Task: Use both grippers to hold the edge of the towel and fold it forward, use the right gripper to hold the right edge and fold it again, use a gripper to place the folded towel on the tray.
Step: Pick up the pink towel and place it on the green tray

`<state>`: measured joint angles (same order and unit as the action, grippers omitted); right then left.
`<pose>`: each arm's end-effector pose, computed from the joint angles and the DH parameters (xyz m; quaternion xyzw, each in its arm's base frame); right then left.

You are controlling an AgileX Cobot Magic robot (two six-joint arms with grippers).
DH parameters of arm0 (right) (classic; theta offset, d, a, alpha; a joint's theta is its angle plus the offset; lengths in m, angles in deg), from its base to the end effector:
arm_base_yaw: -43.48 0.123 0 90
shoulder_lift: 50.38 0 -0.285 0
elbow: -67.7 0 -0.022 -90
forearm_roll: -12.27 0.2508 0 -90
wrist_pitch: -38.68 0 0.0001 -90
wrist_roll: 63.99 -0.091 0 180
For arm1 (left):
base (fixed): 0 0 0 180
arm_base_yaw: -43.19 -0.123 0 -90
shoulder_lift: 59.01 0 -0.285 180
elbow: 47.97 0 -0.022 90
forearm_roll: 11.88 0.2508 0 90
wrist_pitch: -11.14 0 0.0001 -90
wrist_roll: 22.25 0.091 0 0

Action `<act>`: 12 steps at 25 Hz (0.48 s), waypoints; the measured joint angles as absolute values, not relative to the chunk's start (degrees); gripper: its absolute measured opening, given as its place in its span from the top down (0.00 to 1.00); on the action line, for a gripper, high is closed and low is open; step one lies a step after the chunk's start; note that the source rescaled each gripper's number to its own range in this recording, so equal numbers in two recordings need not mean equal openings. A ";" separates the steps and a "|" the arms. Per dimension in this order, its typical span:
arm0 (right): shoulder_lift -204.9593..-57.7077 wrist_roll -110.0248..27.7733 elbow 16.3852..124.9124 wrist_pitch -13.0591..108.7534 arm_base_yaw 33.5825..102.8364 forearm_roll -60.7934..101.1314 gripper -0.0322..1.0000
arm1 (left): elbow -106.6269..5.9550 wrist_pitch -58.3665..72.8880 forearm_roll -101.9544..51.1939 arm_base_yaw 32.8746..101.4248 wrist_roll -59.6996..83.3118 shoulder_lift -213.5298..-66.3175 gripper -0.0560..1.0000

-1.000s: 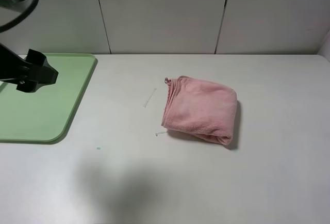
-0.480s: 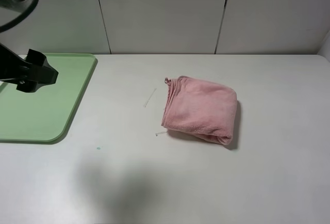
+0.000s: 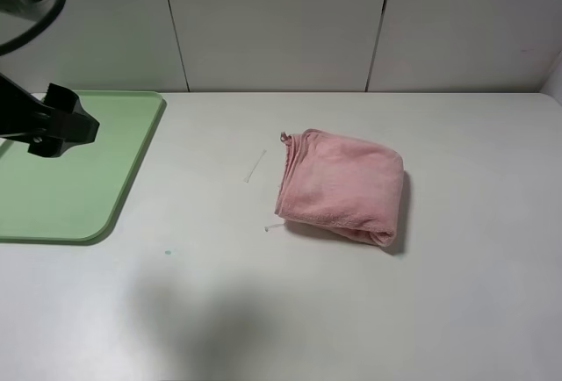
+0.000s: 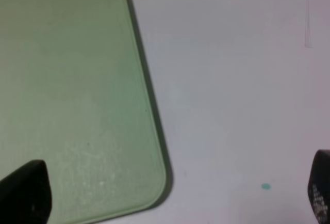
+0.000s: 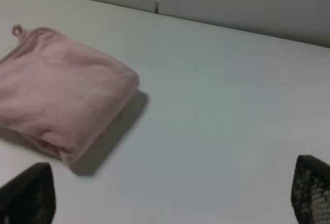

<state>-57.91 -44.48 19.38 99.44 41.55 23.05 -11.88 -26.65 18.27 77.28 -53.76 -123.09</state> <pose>-0.0063 0.0151 0.2797 -0.1334 0.8365 -0.0051 0.5314 0.1717 -0.0823 0.2965 0.1549 0.8981 -0.0006 0.4117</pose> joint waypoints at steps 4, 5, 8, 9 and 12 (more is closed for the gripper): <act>-57.91 -45.33 19.38 99.39 42.16 22.67 0.00 | -11.88 -26.65 18.27 77.28 -53.76 -123.09 0.00; -57.91 -45.39 19.38 99.33 42.16 22.67 0.00 | -11.88 -26.65 18.27 77.28 -53.76 -123.09 0.00; -57.87 -45.46 19.38 99.28 42.16 22.67 0.00 | -11.88 -26.65 18.27 77.28 -53.76 -123.09 0.00; -57.87 -45.46 19.38 99.28 42.16 22.67 0.00 | -11.88 -26.65 18.27 77.28 -53.76 -123.09 0.00; -57.87 -45.46 19.38 99.28 42.16 22.67 0.00 | -11.88 -26.65 18.27 77.28 -53.76 -123.09 0.00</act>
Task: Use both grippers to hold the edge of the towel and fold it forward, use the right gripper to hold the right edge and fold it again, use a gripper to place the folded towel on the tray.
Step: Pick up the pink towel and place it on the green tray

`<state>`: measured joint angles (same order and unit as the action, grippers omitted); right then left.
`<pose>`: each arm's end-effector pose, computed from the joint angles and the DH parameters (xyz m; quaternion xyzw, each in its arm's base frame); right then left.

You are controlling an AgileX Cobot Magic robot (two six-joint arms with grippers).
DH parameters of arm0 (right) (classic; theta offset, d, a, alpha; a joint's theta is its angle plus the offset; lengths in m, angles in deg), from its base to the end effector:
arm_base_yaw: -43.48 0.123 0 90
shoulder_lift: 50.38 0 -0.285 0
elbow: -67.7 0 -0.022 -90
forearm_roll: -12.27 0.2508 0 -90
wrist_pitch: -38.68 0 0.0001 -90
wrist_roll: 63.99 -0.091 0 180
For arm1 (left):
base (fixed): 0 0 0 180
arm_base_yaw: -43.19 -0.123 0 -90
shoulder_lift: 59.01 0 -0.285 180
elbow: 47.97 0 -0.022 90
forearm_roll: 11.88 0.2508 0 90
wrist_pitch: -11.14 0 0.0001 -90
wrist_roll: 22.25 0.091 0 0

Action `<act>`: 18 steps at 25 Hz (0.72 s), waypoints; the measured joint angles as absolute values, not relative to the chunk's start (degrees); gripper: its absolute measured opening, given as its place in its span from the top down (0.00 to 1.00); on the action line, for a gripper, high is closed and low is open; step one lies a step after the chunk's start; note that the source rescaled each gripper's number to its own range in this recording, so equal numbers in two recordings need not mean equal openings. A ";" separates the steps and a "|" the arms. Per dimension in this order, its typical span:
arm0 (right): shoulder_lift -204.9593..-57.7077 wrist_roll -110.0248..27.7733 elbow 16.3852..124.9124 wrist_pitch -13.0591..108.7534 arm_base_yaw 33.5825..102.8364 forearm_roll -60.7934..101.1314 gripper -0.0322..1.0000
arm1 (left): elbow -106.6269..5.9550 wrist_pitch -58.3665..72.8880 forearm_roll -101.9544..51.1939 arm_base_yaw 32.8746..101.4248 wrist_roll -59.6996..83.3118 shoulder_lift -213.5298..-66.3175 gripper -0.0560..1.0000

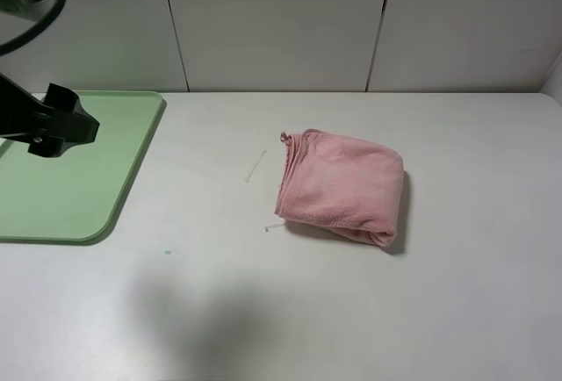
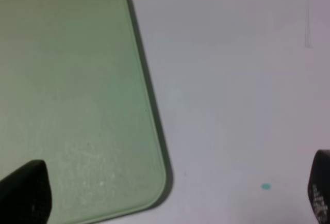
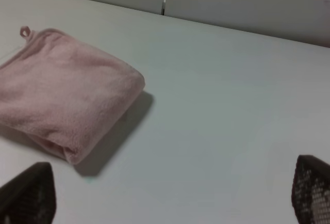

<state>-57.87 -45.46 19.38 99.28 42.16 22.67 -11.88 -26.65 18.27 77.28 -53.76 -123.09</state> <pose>-0.0064 0.0145 0.2798 -0.1304 0.8363 -0.0012 0.5325 0.1717 -0.0823 0.2965 0.1549 0.8981 -0.0006 0.4117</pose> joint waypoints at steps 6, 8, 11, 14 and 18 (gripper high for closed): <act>-57.87 -45.46 19.38 99.28 42.16 22.67 0.00 | -11.88 -26.65 18.27 77.28 -53.76 -123.09 0.00; -57.87 -45.46 19.38 99.28 42.16 22.67 0.00 | -11.88 -26.65 18.27 77.28 -53.76 -123.09 0.00; -57.87 -45.46 19.38 99.28 42.16 22.67 0.00 | -11.88 -26.65 18.27 77.28 -53.76 -123.09 0.00; -57.87 -45.46 19.38 99.28 42.16 22.67 0.00 | -11.88 -26.65 18.27 77.28 -53.76 -123.09 0.00; -57.87 -45.46 19.38 99.28 42.16 22.67 0.00 | -11.88 -26.65 18.27 77.28 -53.76 -123.09 0.00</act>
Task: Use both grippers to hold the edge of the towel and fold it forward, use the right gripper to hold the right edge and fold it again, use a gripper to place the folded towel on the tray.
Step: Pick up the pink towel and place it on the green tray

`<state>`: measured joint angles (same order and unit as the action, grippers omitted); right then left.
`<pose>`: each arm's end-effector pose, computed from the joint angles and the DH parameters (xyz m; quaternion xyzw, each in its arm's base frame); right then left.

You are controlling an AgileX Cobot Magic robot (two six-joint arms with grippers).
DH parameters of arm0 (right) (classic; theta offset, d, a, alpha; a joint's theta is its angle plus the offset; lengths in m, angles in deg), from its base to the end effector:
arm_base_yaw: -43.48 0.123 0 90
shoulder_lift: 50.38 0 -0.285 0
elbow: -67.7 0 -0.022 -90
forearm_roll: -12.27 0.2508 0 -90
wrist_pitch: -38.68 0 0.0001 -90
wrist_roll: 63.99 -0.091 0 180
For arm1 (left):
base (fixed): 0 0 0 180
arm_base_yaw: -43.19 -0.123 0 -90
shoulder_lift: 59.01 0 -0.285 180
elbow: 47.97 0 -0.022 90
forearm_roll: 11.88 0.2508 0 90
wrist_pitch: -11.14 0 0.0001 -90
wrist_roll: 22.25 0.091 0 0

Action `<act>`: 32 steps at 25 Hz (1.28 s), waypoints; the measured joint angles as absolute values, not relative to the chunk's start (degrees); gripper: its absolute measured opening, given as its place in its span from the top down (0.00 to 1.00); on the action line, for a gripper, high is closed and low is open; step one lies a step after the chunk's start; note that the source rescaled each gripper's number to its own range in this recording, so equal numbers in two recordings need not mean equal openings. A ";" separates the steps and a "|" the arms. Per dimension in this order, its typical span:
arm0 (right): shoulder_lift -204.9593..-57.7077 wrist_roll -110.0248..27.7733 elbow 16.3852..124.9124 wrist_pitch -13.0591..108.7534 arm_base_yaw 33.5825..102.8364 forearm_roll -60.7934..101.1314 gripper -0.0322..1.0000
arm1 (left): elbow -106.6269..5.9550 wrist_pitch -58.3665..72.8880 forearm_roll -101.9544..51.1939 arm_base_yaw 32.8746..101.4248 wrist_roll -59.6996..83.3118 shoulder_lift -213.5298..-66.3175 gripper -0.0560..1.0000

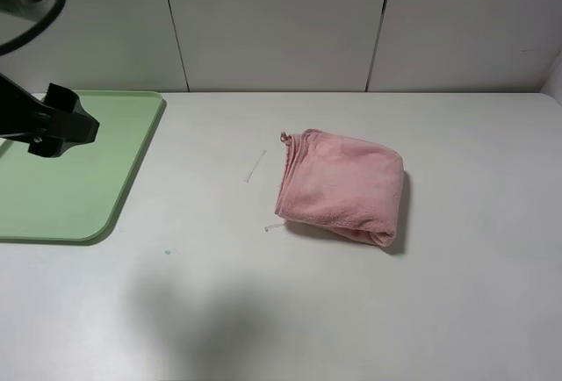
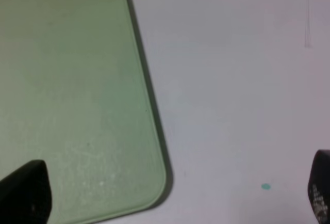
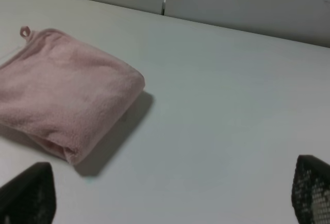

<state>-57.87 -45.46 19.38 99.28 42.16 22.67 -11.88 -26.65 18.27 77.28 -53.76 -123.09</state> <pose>-0.0064 0.0145 0.2798 -0.1304 0.8363 -0.0012 0.5325 0.1717 -0.0823 0.2965 0.1549 0.8981 -0.0006 0.4117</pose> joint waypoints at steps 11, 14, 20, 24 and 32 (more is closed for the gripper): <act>-57.87 -45.46 19.38 99.28 42.21 22.67 0.00 | -11.88 -26.10 18.12 76.81 -53.76 -123.09 0.00; -57.87 -45.46 19.38 99.28 42.21 22.67 0.00 | -11.88 -23.73 18.03 76.81 -53.81 -123.09 0.00; -57.87 -45.46 19.38 99.28 42.21 22.67 0.00 | -11.88 -18.57 13.59 76.81 -54.25 -125.82 0.00; -57.87 -45.46 19.38 99.28 42.21 22.71 0.00 | -11.88 -13.75 9.69 76.81 -54.19 -132.07 0.01; -57.87 -45.46 19.38 99.28 42.21 22.71 0.00 | -13.40 -2.75 5.06 78.58 -53.91 -145.59 0.03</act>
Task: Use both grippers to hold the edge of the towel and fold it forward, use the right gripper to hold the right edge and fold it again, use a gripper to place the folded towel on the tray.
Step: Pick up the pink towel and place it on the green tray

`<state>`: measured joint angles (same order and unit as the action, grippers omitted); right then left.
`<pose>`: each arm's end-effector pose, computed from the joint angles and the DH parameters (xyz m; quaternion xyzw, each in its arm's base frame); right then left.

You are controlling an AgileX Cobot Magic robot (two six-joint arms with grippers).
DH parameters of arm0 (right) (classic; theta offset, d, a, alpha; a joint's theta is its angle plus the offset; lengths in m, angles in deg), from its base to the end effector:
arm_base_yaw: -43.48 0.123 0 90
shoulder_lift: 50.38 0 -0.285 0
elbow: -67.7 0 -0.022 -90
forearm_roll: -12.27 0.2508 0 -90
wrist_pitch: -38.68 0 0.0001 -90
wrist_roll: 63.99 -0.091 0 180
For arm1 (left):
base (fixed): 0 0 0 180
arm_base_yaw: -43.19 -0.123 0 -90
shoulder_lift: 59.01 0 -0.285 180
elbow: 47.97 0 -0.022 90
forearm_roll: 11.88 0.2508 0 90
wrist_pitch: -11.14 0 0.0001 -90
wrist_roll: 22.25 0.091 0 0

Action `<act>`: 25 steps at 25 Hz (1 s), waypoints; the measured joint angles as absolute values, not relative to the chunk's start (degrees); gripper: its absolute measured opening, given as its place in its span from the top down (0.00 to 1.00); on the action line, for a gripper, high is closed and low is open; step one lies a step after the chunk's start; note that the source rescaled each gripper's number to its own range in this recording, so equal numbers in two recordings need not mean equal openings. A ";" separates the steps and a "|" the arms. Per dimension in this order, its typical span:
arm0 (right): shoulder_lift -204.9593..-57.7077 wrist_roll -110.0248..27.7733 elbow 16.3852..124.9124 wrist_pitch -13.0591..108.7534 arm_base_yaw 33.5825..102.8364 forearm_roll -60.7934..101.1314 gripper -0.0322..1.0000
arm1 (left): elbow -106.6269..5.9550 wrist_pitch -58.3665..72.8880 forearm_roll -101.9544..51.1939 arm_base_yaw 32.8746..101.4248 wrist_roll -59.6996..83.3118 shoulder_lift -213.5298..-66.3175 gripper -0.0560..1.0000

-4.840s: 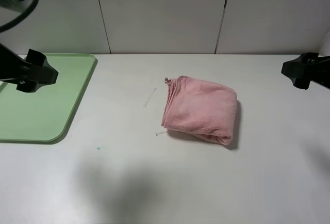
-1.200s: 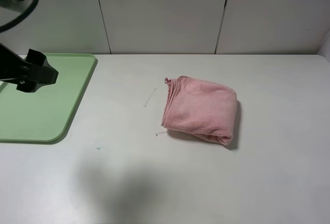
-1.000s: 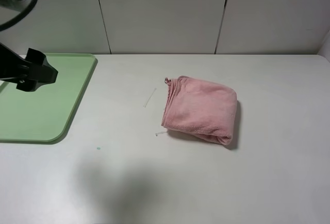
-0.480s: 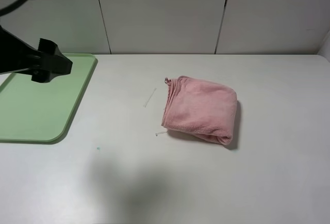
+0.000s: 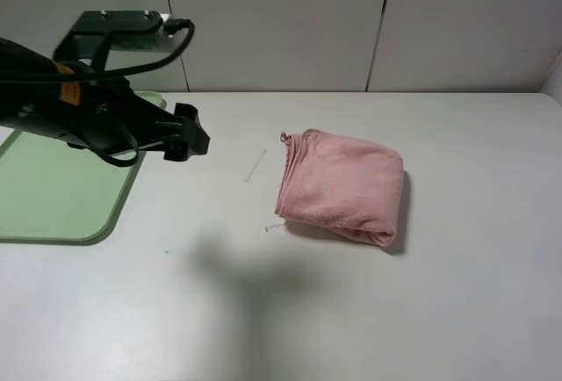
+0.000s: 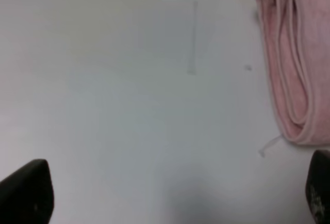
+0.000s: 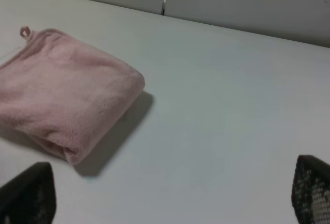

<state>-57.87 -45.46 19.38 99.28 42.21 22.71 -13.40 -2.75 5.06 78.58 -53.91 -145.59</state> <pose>-0.0064 0.0145 0.2798 -0.1308 0.8363 -0.0007 0.5325 0.2269 -0.1533 0.2329 0.1483 0.9096 -0.1361 0.3635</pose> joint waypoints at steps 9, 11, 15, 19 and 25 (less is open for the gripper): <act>-57.87 -45.47 19.38 99.28 42.21 22.71 0.00 | -24.46 -1.17 4.70 83.75 -53.32 -161.33 0.04; -57.87 -45.47 19.38 99.28 42.21 22.71 0.00 | -26.83 -1.03 4.70 84.63 -53.32 -164.49 0.04; -57.87 -45.47 19.38 99.28 42.21 22.71 0.00 | -31.30 -0.90 4.70 86.01 -53.32 -170.22 0.04; -57.87 -45.47 19.38 99.28 42.21 22.71 0.00 | -35.22 -0.85 4.64 86.92 -53.14 -174.55 0.04; -57.87 -45.47 19.38 99.24 42.21 22.71 0.00 | -40.28 -0.85 4.64 88.33 -52.89 -179.29 0.05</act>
<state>-57.87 -45.47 19.38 99.24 42.21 22.71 -40.28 -0.85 4.64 88.33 -52.89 -179.29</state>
